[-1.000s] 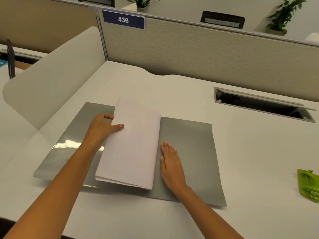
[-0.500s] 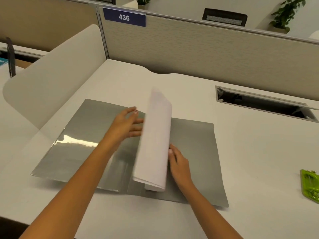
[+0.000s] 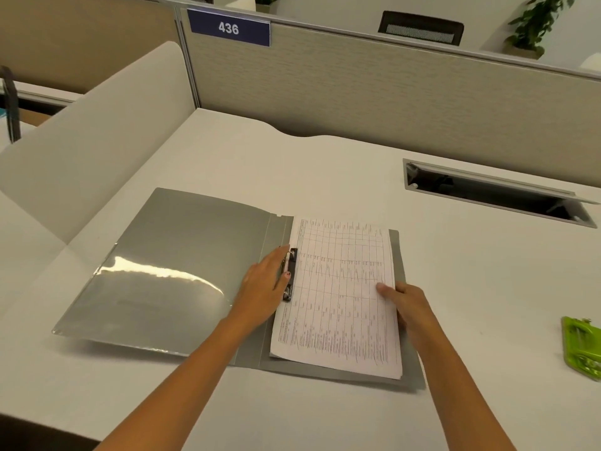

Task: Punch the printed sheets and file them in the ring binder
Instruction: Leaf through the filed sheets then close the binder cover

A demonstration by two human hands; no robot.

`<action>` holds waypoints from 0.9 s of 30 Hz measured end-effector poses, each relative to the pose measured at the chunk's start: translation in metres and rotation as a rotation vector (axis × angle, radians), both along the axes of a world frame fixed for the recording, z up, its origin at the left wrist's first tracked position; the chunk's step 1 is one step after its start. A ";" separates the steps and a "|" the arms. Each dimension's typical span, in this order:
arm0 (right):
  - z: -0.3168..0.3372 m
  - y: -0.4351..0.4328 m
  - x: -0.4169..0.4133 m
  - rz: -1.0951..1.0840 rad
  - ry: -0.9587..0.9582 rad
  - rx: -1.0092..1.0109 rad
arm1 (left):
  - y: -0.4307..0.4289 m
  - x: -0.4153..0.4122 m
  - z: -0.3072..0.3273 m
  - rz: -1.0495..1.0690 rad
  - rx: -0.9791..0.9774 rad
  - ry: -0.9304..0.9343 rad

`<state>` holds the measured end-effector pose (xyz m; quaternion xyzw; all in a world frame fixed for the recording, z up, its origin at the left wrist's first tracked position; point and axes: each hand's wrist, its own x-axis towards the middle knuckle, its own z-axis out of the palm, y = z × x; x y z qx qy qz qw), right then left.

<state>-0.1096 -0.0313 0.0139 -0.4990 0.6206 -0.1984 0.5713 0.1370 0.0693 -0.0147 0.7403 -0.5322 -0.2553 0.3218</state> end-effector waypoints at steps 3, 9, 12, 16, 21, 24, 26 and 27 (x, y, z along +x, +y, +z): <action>-0.006 -0.003 -0.006 -0.017 0.120 -0.032 | 0.000 -0.002 -0.002 0.027 -0.006 0.053; -0.014 -0.003 -0.006 -0.064 0.160 -0.075 | 0.000 -0.006 -0.002 0.030 -0.013 0.083; -0.013 0.001 -0.002 -0.122 0.223 -0.162 | 0.000 -0.008 0.000 0.048 -0.022 0.095; -0.011 0.020 0.017 -0.185 0.410 -0.489 | 0.009 -0.014 -0.002 0.178 -0.051 0.130; -0.013 0.058 0.049 0.005 0.398 -0.812 | 0.029 -0.026 -0.004 0.478 -0.292 -0.002; -0.024 0.078 0.066 0.232 0.371 -0.829 | 0.044 -0.031 0.004 0.794 -0.402 -0.040; -0.035 0.086 0.074 0.371 0.393 -0.841 | 0.055 -0.032 0.009 0.976 -0.415 -0.052; -0.041 0.089 0.077 0.438 0.419 -0.850 | 0.060 -0.031 0.009 1.045 -0.415 -0.046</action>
